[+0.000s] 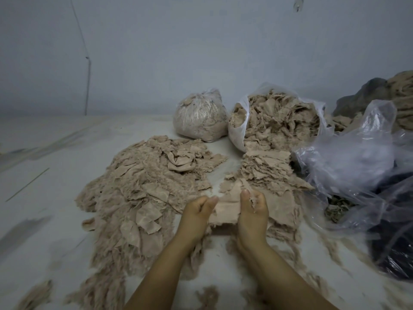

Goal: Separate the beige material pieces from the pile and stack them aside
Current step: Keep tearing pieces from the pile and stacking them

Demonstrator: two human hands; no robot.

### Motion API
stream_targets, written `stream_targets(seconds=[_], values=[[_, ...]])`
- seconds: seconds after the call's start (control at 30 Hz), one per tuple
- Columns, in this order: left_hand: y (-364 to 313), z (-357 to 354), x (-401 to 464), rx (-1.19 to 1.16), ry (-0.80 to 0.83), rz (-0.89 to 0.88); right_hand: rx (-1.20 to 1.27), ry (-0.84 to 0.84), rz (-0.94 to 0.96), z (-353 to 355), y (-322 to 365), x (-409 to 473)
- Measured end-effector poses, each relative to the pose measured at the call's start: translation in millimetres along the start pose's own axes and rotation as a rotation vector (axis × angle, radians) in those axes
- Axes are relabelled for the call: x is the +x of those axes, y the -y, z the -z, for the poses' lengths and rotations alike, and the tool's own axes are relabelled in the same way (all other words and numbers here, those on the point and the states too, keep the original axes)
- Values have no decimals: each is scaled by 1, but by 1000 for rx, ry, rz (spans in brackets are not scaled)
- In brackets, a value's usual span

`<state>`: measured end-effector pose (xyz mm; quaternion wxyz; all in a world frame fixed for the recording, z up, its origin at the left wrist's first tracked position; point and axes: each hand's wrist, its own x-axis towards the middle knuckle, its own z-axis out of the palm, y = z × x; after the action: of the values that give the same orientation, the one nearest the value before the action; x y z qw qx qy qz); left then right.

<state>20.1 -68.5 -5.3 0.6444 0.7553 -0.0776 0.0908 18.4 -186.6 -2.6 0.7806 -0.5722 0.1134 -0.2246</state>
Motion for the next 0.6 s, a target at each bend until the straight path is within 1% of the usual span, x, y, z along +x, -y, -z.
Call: stream_targets(seconds=[0.07, 0.1, 0.13, 0.17, 0.23, 0.27, 0.3, 0.37, 0.5, 0.53, 0.57, 0.6], values=[[-2, 10, 1, 27, -76, 23, 37, -55, -11, 5, 3, 9], [-2, 14, 0, 61, -108, 26, 35, -27, -25, 8, 5, 14], [-3, 18, -1, 88, -115, 32, 12, 43, -49, 10, 6, 17], [-7, 19, -2, 82, -80, 46, -27, 140, -78, 11, 8, 17], [-15, 15, -3, -22, 65, 104, -96, 344, -143, 9, 9, 9], [-19, 12, -2, -98, 115, 141, -100, 430, -178, 8, 9, 4], [-23, 8, -2, -157, 128, 167, -86, 489, -213, 7, 9, 0], [-27, 4, 0, -169, 49, 168, -51, 521, -253, 8, 9, -5], [-20, 15, 9, -230, -286, 220, -22, 480, -321, 17, 11, -2], [-18, 20, 11, -232, -338, 222, -6, 464, -327, 19, 11, 1], [-17, 24, 12, -216, -347, 223, -10, 456, -314, 20, 13, 2], [-20, 24, 11, -201, -302, 239, -37, 447, -283, 20, 13, 3]])
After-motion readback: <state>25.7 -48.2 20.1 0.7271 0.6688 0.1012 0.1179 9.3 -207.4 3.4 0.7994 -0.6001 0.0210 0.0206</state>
